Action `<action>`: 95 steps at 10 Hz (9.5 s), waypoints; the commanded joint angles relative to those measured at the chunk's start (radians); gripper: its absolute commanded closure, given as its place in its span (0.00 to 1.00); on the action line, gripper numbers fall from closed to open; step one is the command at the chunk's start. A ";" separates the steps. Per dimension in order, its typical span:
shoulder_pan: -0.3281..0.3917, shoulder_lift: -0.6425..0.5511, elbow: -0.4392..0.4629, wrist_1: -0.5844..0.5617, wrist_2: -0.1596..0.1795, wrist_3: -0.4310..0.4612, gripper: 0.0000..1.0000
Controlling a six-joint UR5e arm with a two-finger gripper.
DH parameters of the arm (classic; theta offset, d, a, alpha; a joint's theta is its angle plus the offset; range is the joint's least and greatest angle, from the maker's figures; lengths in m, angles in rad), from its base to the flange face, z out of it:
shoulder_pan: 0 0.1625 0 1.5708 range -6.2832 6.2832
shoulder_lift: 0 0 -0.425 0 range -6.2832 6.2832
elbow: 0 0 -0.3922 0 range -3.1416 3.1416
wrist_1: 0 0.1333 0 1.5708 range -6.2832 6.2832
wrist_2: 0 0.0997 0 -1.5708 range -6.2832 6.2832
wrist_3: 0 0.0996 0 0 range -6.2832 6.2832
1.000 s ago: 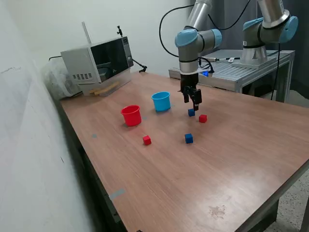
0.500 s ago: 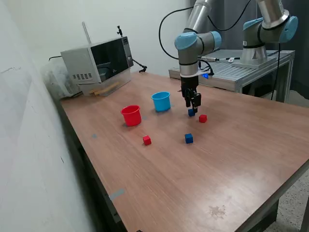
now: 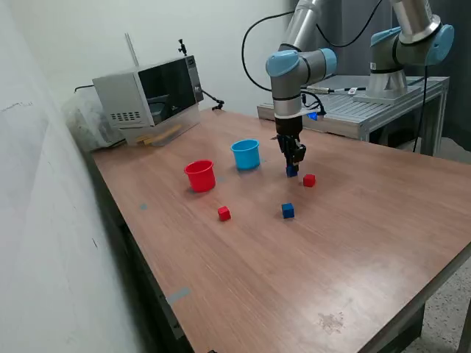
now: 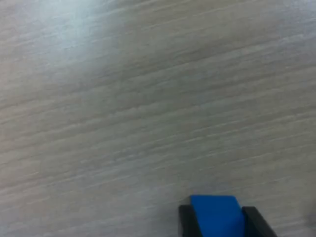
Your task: Place red objects in the red bin, and blue objects in the blue bin.
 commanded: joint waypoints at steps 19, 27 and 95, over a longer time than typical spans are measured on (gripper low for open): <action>-0.287 -0.050 -0.151 0.118 -0.007 -0.165 1.00; -0.067 -0.282 -0.102 0.233 0.003 -0.174 0.00; 0.237 -0.426 -0.117 0.364 0.034 -0.265 0.00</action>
